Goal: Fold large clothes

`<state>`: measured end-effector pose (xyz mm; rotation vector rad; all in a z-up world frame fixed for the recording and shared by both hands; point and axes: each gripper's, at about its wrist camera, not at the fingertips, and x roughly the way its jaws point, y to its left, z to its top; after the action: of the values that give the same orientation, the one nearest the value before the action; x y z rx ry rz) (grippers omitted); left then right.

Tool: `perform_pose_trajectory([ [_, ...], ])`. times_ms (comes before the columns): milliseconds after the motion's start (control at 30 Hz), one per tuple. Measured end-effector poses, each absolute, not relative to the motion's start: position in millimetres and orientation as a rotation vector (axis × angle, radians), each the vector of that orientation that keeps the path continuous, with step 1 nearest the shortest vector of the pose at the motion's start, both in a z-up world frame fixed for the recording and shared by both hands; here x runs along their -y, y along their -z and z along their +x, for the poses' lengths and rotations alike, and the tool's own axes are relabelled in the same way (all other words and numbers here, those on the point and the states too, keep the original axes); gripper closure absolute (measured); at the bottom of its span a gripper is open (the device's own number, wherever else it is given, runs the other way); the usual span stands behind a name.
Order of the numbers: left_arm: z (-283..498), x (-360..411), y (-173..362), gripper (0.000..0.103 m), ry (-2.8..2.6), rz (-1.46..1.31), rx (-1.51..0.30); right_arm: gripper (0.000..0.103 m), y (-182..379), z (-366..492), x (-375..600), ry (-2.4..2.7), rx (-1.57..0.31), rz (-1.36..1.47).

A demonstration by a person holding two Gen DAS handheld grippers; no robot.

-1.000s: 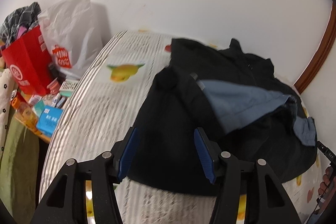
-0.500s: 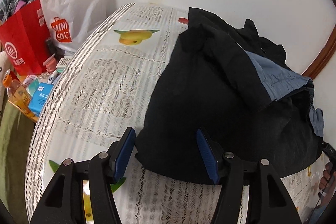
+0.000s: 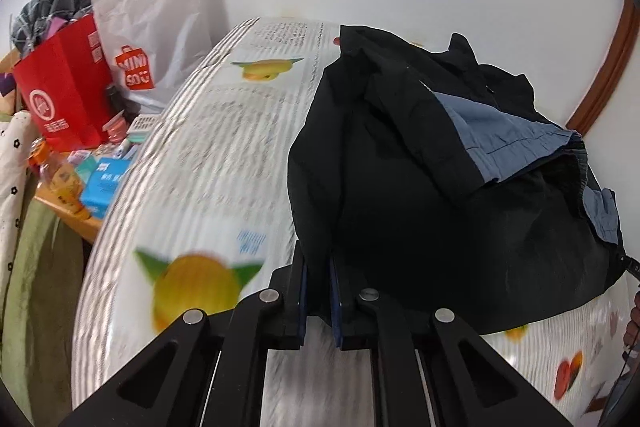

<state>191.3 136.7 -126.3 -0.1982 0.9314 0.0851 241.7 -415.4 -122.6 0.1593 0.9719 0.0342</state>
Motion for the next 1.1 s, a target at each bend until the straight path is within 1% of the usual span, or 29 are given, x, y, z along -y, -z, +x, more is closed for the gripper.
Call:
perform_pose_trajectory([
  [233, 140.7, -147.8, 127.7, 0.093, -0.083, -0.222, -0.945, 0.088, 119.5, 191.4, 410.2, -0.058, -0.969, 0.161],
  [300, 133.7, -150.2, 130.8, 0.091, -0.08, -0.229, -0.95, 0.085, 120.1, 179.5, 410.0, -0.06, -0.965, 0.155],
  [333, 130.0, -152.3, 132.9, 0.088, -0.076, -0.238, -0.955, 0.081, 121.1, 172.8, 410.3, -0.05, -0.963, 0.14],
  [433, 123.3, -159.2, 131.3, 0.085, -0.052, -0.281, -0.952, 0.078, 119.2, 157.7, 410.7, 0.009, -0.955, 0.079],
  [533, 114.1, -163.6, 118.2, 0.081, -0.067, -0.285, -0.93, 0.078, 99.3, 145.9, 404.8, 0.094, -0.915, 0.008],
  [600, 109.4, -161.6, 108.4, 0.081, -0.062, -0.274, -0.901, 0.074, 83.3, 141.3, 398.7, 0.123, -0.861, -0.033],
  [667, 110.2, -160.8, 101.4, 0.078, -0.049, -0.278, -0.884, 0.074, 65.4, 138.8, 386.1, 0.089, -0.818, -0.034],
  [800, 109.5, -147.2, 90.0, 0.078, 0.005, -0.288, -0.847, 0.074, 55.8, 144.7, 346.4, -0.077, -0.807, -0.013],
  [933, 115.8, -121.4, 89.3, 0.078, 0.078, -0.276, -0.849, 0.075, 77.3, 156.2, 303.3, -0.242, -0.879, 0.007],
  [1000, 119.7, -108.3, 91.6, 0.078, 0.111, -0.264, -0.861, 0.077, 93.4, 160.4, 282.6, -0.286, -0.91, -0.02],
  [1067, 123.8, -97.4, 94.7, 0.078, 0.136, -0.253, -0.869, 0.083, 105.9, 165.2, 275.6, -0.292, -0.933, -0.03],
  [1100, 123.8, -93.8, 95.2, 0.078, 0.145, -0.249, -0.873, 0.084, 110.9, 166.9, 273.9, -0.293, -0.944, -0.024],
])
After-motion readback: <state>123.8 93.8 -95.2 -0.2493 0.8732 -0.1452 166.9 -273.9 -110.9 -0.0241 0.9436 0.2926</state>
